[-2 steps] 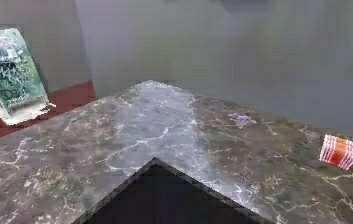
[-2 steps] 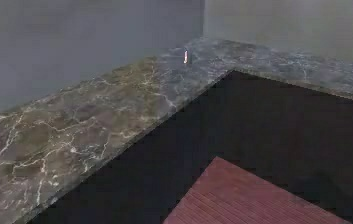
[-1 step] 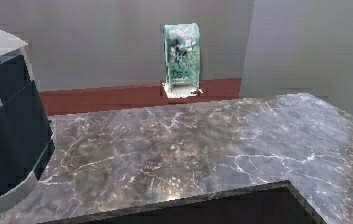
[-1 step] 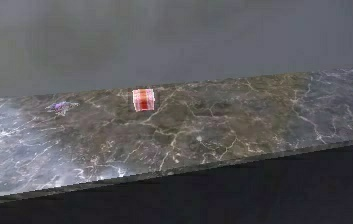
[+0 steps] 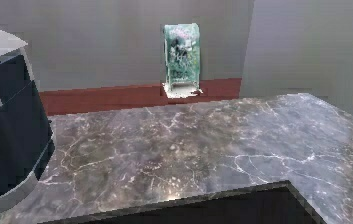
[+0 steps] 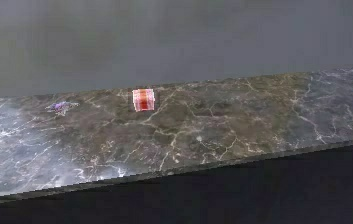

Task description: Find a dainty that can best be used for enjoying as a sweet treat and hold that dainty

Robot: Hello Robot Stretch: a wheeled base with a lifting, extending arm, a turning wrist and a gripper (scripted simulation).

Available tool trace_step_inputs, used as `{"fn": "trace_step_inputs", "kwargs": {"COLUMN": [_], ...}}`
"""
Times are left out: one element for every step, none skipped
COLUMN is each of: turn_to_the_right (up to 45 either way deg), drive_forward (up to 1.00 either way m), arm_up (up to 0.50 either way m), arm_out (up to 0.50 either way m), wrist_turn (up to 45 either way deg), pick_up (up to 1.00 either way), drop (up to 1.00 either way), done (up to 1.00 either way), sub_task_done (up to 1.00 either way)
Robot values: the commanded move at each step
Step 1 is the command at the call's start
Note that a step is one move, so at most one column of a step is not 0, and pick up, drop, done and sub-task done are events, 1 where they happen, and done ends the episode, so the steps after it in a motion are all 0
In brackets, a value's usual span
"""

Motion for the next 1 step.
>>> {"fn": "trace_step_inputs", "kwargs": {"turn_to_the_right": [0.0], "drive_forward": [0.0], "arm_up": [0.38], "arm_out": [0.0], "wrist_turn": [0.0], "pick_up": [0.0], "drop": [0.0], "done": [0.0], "sub_task_done": [0.0]}}
